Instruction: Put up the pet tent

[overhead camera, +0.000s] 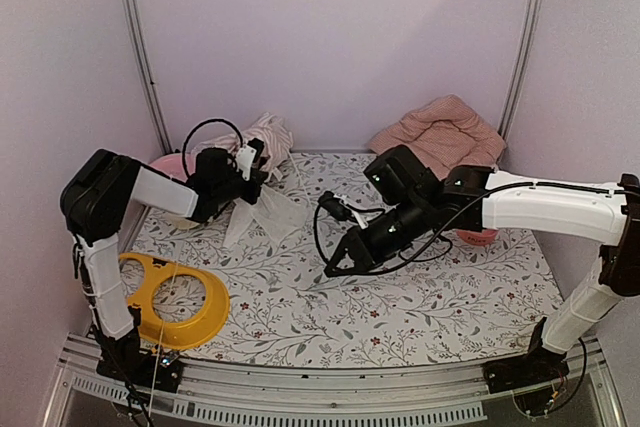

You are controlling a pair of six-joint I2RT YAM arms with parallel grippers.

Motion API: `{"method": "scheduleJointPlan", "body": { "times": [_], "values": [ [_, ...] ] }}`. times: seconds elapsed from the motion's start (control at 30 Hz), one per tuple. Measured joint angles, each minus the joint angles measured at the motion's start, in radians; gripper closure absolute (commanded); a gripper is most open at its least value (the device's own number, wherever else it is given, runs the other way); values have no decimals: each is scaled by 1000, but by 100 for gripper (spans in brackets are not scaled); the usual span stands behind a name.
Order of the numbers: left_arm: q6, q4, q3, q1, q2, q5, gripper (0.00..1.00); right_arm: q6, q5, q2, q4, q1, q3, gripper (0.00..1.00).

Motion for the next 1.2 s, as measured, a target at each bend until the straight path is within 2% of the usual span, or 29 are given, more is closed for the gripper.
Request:
{"method": "scheduleJointPlan", "body": {
  "times": [0.13, 0.23, 0.4, 0.5, 0.67, 0.83, 0.97, 1.2],
  "values": [
    [-18, 19, -61, -14, -40, -10, 100, 0, -3, 0, 1, -1, 6, 100],
    [-40, 55, -169, -52, -144, -55, 100, -3, -23, 0, 12, -3, 17, 100],
    [-93, 155, -352, -211, -372, -190, 100, -10, -62, 0, 39, 0, 8, 100],
    [-113, 211, -423, -328, -441, -267, 100, -8, -75, -9, 82, 11, -71, 100],
    [-106, 225, -435, -494, -410, -344, 100, 47, -7, -154, 134, 18, -368, 100],
    [-97, 230, -370, -610, -304, -366, 100, 153, 40, -317, 185, 19, -576, 100],
    [-127, 251, -384, -710, -253, -412, 100, 216, 36, -315, 235, 50, -632, 100],
    [-212, 260, -470, -821, -259, -534, 100, 202, -49, -140, 303, 86, -575, 100]
  ]
}}
